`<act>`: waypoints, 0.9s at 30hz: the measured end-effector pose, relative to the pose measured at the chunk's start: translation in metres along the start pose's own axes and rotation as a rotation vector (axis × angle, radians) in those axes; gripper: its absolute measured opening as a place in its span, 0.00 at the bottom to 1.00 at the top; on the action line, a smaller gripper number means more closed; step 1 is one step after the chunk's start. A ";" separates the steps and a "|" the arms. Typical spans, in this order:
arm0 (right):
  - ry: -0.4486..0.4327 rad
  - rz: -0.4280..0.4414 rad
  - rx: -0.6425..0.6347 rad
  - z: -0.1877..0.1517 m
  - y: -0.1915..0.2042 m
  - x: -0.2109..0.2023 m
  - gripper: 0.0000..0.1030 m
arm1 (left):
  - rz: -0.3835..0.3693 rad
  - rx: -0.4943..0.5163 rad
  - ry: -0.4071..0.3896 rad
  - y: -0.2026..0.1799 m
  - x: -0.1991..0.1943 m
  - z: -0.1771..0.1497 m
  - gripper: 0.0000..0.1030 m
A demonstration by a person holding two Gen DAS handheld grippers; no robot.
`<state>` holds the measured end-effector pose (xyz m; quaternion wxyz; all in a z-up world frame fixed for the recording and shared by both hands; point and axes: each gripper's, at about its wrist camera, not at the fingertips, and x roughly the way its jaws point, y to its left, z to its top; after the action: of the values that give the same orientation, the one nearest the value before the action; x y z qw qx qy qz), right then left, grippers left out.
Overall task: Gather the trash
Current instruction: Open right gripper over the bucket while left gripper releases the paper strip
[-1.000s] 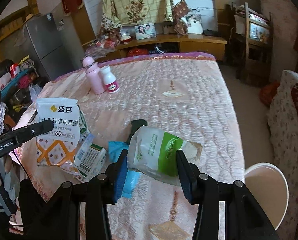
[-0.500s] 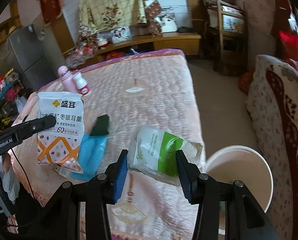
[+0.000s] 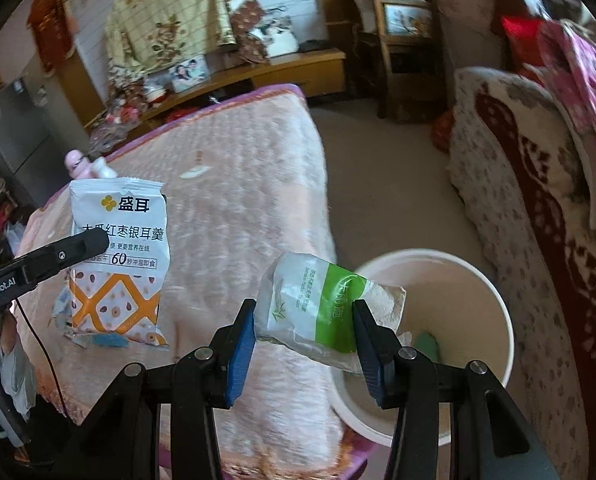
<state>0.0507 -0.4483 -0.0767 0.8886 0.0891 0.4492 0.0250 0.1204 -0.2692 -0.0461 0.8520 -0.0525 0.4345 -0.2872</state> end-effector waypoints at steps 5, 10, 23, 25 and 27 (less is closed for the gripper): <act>0.037 -0.018 0.057 -0.009 -0.031 0.012 0.44 | -0.037 -0.010 0.036 -0.021 0.030 0.001 0.05; 0.065 -0.043 0.109 -0.015 -0.058 0.022 0.45 | -0.082 -0.014 0.068 -0.044 0.058 0.002 0.05; 0.077 -0.074 0.211 -0.021 -0.098 0.027 0.58 | -0.087 0.026 0.089 -0.059 0.074 -0.004 0.37; 0.081 -0.074 0.206 -0.023 -0.097 0.029 0.58 | -0.065 0.046 0.061 -0.054 0.063 -0.004 0.37; 0.087 -0.077 0.201 -0.025 -0.096 0.031 0.58 | -0.037 0.060 0.028 -0.048 0.050 -0.004 0.37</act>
<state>0.0453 -0.5352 -0.1334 0.8552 0.1594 0.4906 -0.0505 0.1190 -0.3355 -0.0679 0.8415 -0.0308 0.4366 -0.3167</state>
